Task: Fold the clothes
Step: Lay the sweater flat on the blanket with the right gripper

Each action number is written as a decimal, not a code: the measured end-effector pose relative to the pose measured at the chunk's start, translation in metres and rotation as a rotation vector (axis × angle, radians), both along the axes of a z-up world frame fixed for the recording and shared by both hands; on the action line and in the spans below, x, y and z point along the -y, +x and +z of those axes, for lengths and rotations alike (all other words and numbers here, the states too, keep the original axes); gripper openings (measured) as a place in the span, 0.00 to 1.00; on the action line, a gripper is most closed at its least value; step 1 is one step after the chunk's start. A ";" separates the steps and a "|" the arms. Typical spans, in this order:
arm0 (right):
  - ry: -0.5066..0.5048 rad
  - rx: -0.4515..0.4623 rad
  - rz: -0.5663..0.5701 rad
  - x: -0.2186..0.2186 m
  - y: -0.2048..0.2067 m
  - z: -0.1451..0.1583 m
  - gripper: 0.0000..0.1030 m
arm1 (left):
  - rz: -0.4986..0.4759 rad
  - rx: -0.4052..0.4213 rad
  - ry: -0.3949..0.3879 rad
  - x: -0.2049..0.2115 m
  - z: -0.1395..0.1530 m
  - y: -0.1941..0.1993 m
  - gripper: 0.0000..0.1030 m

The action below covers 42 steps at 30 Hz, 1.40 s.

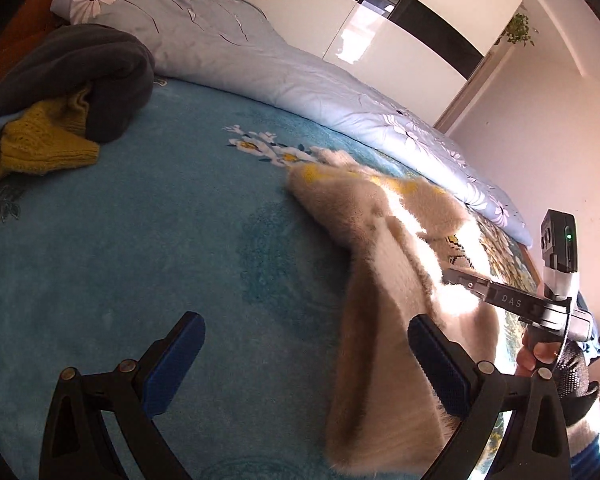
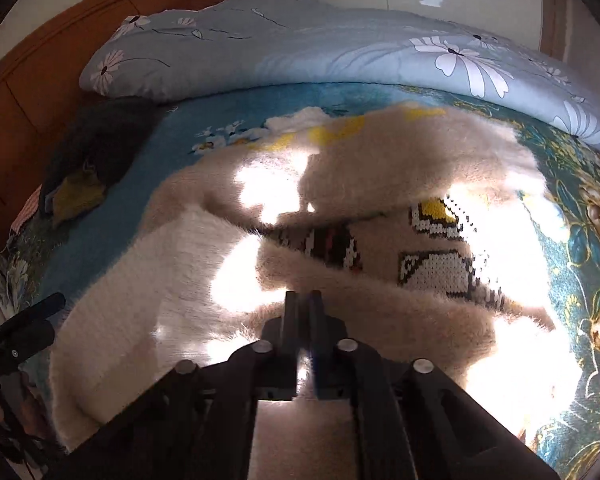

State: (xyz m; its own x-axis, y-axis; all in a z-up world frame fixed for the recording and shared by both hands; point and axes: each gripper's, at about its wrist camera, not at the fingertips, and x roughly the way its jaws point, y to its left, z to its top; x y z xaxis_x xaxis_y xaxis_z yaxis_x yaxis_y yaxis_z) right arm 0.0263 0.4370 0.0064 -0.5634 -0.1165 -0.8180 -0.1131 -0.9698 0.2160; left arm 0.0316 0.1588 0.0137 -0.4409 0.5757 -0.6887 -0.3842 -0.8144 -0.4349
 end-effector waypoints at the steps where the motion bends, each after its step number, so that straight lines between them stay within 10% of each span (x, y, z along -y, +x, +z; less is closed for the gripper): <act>1: -0.023 -0.008 -0.009 -0.005 0.005 0.002 0.02 | 0.003 -0.001 0.002 0.000 0.000 0.000 1.00; 17: -0.004 -0.092 -0.081 -0.054 0.087 0.031 0.04 | -0.012 -0.036 -0.008 -0.036 0.026 -0.016 1.00; 21: -0.017 -0.105 -0.030 -0.034 0.059 0.026 0.48 | -0.055 -0.016 -0.019 -0.056 0.018 -0.018 1.00; 28: -0.071 -0.121 -0.133 -0.053 0.049 0.019 0.49 | -0.112 -0.001 -0.005 -0.069 0.002 -0.009 0.97; 34: -0.042 -0.101 -0.189 -0.070 0.076 0.020 0.49 | -0.141 -0.004 0.015 -0.073 0.003 -0.002 0.66; 38: -0.079 -0.103 -0.249 -0.083 0.097 0.024 0.49 | -0.138 -0.019 -0.005 -0.077 0.007 0.008 0.07; 42: -0.122 -0.115 -0.286 -0.090 0.114 0.027 0.49 | -0.218 -0.051 0.061 -0.075 0.023 0.030 0.05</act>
